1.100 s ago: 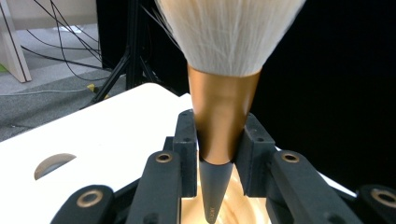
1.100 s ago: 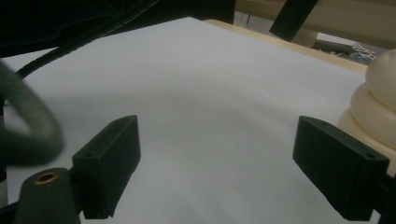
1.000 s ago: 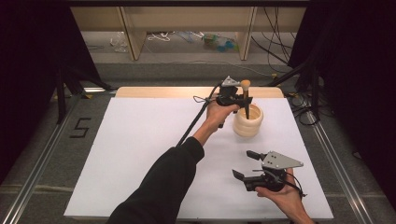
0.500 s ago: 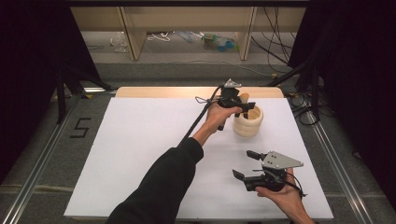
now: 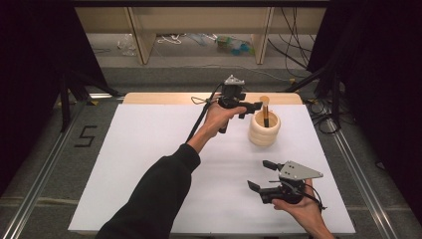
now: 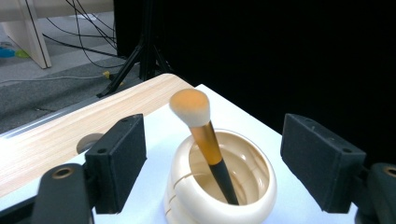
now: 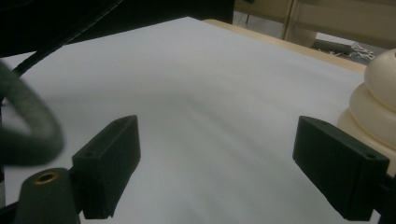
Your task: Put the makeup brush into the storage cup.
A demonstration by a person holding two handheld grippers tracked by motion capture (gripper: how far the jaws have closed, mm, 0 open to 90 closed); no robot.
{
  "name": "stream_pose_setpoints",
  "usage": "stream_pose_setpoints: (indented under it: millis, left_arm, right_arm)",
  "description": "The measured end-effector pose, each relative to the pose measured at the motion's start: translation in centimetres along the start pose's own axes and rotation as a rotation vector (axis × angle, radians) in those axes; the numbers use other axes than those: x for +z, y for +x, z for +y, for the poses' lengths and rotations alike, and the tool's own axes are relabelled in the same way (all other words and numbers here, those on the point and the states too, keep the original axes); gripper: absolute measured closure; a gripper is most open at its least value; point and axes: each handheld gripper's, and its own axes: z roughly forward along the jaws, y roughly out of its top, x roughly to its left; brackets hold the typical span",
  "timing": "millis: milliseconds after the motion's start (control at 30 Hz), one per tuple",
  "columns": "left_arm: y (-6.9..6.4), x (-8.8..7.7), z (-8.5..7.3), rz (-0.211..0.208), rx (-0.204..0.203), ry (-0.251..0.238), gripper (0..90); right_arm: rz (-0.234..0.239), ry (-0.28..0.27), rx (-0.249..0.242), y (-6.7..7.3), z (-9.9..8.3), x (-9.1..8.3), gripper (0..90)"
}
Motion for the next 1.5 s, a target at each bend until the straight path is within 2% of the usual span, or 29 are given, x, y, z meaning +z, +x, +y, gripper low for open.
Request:
stream_pose_setpoints:
  millis: [233,433,633,767,1000,1033,1100,1267,1300,1433,1500]
  left_arm:
    - [0.8,-1.6,-0.4,-0.001,-0.017,-0.019,22.1]
    - [1.0,-3.2,-0.7,-0.001,0.013,-0.018,22.3]
    - [1.3,-5.3,-0.9,0.001,0.018,-0.036,21.8]
    - [1.6,-6.6,-1.1,-0.007,-0.001,-0.044,20.7]
    - [1.6,-8.5,-1.8,-0.008,0.013,-0.057,20.7]
    - [1.6,-8.7,-1.9,-0.009,0.014,-0.06,20.7]
    - [1.6,-9.2,-2.1,-0.005,0.025,-0.059,20.6]
    - [1.7,-10.5,-2.7,0.005,0.043,-0.065,20.4]
    - [1.7,-10.8,-2.8,0.003,0.042,-0.07,20.4]
    - [2.0,-12.1,-3.3,0.001,0.047,-0.08,20.0]
    - [2.1,-12.8,-3.7,0.008,0.048,-0.086,20.0]
  right_arm:
    - [0.0,-0.002,0.002,0.0,0.0,0.0,16.1]
    - [-0.004,-0.003,-0.006,-0.1,0.0,0.0,16.1]
    - [-0.006,-0.004,-0.003,-0.1,0.0,0.0,16.1]
    - [-0.006,-0.004,-0.002,-0.1,0.0,0.0,16.1]
    - [-0.008,-0.005,-0.004,-0.1,0.0,0.0,16.1]
    - [-0.023,0.006,-0.005,-0.1,0.1,-0.1,16.1]
    - [-0.019,-0.015,-0.003,-0.1,0.0,0.1,16.1]
    - [-0.018,-0.005,0.0,0.0,0.1,-0.1,16.1]
    - [-0.025,-0.024,0.004,0.0,0.0,0.1,16.1]
    - [-0.016,-0.021,-0.002,-0.2,0.0,0.1,16.1]
    - [-0.018,-0.01,0.017,-0.1,0.0,0.0,16.1]
